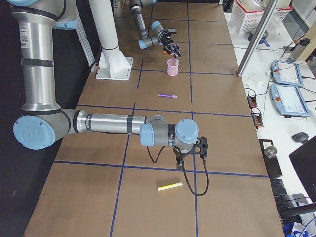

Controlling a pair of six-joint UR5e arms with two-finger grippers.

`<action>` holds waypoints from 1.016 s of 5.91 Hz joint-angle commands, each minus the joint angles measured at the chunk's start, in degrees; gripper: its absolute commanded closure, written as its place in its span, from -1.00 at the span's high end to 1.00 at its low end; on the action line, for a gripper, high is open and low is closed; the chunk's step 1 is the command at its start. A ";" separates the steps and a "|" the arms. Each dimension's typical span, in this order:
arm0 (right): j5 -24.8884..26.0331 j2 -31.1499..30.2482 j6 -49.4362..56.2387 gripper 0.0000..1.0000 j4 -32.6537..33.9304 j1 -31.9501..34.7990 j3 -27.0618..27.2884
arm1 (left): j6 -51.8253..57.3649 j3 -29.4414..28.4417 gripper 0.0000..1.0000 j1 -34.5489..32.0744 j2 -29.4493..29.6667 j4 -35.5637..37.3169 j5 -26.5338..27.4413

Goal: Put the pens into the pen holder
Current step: 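Carry the green highlighter over the pink cup and release it inside, then withdraw the left gripper from the cup toward the orange highlighter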

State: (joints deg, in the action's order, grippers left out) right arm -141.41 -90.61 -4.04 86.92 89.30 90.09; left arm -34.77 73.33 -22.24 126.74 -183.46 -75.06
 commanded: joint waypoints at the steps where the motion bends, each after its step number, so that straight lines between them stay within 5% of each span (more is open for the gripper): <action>1: -0.01 0.00 0.00 1.00 0.00 0.00 0.00 | -0.12 0.23 1.00 0.00 0.26 -0.06 0.09; 3: -0.01 0.00 -0.09 1.00 0.00 0.00 0.00 | -0.56 5.55 1.00 -0.96 0.00 3.86 -0.09; 6: 0.34 0.09 0.44 1.00 -0.18 -1.23 -0.09 | -1.61 23.21 1.00 -4.65 -4.11 33.43 -0.35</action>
State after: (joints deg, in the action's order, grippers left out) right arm -141.20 -90.55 -3.77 86.78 88.56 90.06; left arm -35.73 91.21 -25.70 124.46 -158.62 -75.38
